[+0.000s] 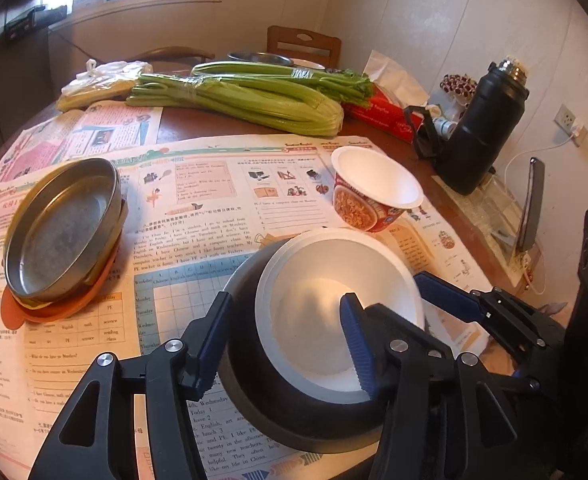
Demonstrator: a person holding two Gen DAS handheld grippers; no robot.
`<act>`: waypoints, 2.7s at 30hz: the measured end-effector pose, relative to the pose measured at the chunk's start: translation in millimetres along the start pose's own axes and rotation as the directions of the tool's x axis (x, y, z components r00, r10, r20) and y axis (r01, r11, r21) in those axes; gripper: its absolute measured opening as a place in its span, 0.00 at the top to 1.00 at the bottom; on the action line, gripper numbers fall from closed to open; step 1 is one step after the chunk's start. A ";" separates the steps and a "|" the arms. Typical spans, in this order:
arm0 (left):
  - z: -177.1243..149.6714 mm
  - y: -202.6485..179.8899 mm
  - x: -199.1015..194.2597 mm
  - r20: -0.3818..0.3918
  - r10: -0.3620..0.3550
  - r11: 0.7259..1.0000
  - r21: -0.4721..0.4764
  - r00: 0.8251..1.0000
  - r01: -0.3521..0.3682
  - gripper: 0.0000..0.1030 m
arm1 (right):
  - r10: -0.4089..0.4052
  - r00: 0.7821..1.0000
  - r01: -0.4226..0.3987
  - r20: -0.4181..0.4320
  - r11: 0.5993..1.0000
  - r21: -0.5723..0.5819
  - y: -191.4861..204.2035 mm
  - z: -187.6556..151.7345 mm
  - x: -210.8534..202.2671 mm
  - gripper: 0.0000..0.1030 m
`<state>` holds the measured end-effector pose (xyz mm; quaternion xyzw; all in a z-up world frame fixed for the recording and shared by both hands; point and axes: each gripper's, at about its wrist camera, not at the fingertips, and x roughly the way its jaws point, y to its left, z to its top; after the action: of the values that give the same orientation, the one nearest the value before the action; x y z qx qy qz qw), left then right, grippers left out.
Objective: Organize plates and bowls
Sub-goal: 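Settle the white bowl inside the steel bowl and open the right tool, then move the right tool to the red-printed white bowl and grasp its rim, then lift the red-printed bowl and carry it over the steel bowl with the right tool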
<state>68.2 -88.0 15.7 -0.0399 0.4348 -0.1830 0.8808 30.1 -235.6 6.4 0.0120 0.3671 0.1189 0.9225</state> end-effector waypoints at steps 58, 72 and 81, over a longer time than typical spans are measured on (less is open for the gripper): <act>126.2 -60.2 86.7 -0.096 0.017 0.994 0.112 0.995 -0.006 0.43 | -0.105 0.993 0.091 0.060 0.975 0.202 -129.5 81.0 25.7 0.33; 130.9 -51.5 105.9 -0.133 0.016 0.995 0.097 0.991 -0.003 0.43 | -0.105 0.994 0.098 0.015 0.968 0.230 -139.3 83.0 39.7 0.27; 133.5 -51.9 126.1 -0.177 0.009 0.997 0.073 0.984 0.004 0.43 | -0.147 0.986 0.161 -0.078 0.963 0.218 -147.2 76.8 52.0 0.27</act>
<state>227.5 -193.0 15.5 0.0092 0.5047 -0.2002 0.8397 149.8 -361.7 11.3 0.0837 0.4061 0.0050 0.9100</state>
